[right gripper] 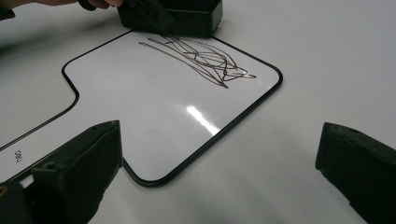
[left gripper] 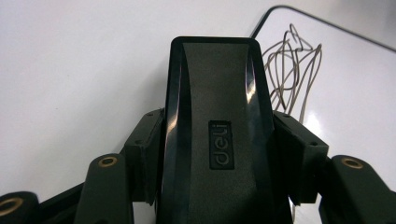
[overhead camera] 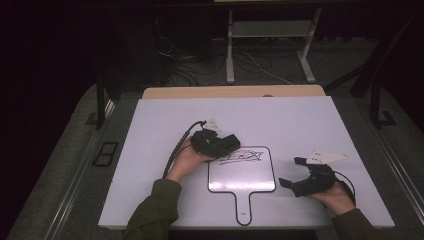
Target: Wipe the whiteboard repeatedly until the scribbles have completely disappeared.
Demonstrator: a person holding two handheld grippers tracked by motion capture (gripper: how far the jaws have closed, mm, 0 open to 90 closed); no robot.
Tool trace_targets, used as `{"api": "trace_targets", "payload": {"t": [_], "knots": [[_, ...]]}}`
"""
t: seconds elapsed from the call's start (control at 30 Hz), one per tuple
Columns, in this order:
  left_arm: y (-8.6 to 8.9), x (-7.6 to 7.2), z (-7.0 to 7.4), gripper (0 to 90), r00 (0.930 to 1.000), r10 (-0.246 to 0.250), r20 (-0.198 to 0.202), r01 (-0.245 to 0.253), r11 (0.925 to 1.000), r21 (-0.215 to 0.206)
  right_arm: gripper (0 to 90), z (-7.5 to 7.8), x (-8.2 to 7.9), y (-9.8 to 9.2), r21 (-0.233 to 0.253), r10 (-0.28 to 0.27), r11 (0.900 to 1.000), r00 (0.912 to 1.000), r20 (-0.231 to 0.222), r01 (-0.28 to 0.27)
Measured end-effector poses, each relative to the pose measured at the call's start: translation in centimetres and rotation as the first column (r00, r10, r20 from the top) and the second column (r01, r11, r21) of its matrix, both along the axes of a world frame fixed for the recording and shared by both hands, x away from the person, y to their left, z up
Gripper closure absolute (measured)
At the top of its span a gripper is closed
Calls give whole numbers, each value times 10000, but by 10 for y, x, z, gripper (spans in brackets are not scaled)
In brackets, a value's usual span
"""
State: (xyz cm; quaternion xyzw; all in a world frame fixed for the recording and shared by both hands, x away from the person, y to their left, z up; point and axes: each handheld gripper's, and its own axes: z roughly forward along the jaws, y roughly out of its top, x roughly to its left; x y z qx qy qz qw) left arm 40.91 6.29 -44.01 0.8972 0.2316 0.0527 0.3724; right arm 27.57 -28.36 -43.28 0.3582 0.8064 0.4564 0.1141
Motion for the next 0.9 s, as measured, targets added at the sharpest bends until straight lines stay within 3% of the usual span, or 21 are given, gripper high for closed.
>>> {"api": "trace_targets", "payload": {"t": [0.03, 0.33, 0.9], "knots": [[0, 0, 0, 392, 10000, -41, 8, 41, 9999, 137, 0, 0, 0, 0, -6, 2, 10000, 10000, 4, -2], [-3, -4, -2, 392, 9998, -38, 203, 36, 10000, 85, 0, 1, 0, -1, -24, -13, 10000, 10000, 2, 13], [-23, -26, 0, 392, 9953, -900, 359, 883, 9950, 468, 0, 1, -1, -1, -38, -19, 10000, 10000, 28, 19]]}}
